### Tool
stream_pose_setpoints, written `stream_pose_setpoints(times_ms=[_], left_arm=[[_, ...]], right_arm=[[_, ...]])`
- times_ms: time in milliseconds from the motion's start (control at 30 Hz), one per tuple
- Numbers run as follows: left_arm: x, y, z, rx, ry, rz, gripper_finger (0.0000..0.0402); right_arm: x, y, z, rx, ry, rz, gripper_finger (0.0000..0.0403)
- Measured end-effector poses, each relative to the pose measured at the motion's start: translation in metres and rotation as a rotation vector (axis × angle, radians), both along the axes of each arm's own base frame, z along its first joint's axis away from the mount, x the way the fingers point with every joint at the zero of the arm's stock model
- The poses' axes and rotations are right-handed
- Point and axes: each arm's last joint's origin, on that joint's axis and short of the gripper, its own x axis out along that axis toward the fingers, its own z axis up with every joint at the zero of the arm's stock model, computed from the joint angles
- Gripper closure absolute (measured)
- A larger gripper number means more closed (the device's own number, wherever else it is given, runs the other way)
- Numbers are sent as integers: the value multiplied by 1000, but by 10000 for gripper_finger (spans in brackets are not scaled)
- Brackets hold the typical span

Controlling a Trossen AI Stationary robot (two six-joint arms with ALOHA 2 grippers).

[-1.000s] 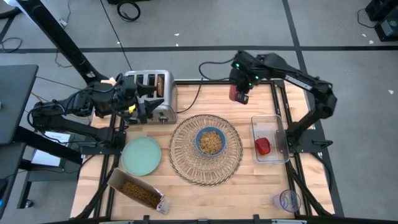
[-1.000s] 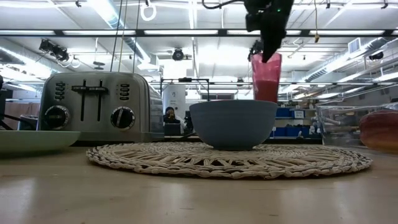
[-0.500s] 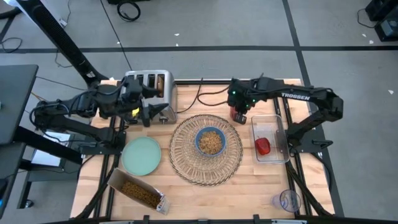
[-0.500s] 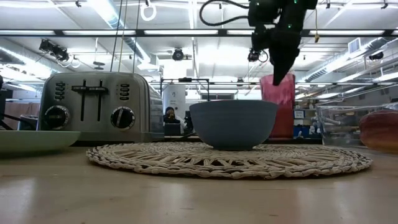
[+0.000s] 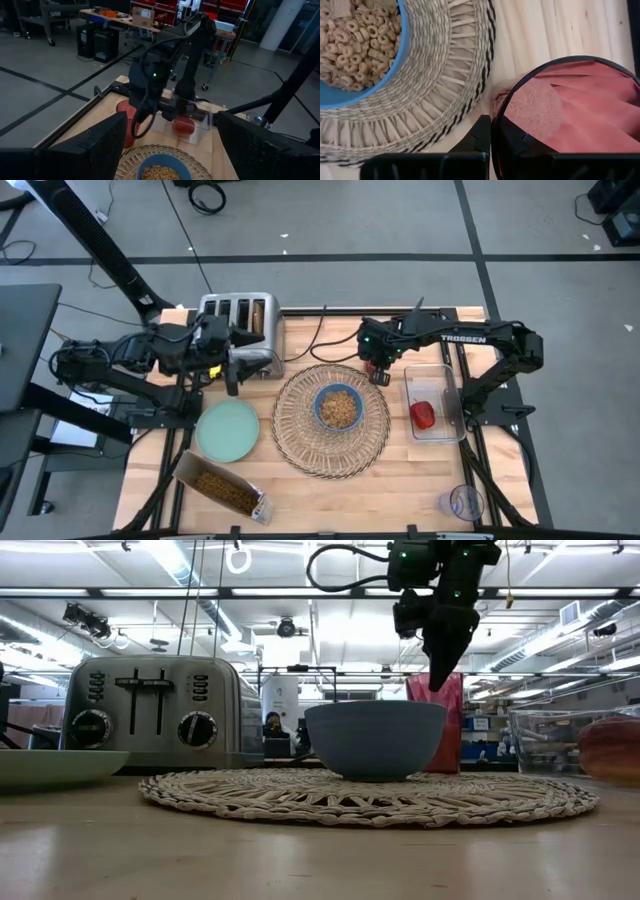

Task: Arrange a breakfast setting
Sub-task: Put the red glass of milk to the top right of the blue bowl

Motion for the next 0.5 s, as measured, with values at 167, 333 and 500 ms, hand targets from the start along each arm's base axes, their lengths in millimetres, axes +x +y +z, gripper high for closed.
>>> stream_pose_setpoints(times_ms=[167,333,500], left_arm=[[0,0,0,0,1,-1,88],[0,0,0,0,1,0,88],[0,0,0,0,1,0,88]], right_arm=[[1,2,0,0,-8,16,374],[-2,4,4,-29,-14,17,342],[-4,6,9,-31,-32,11,293]])
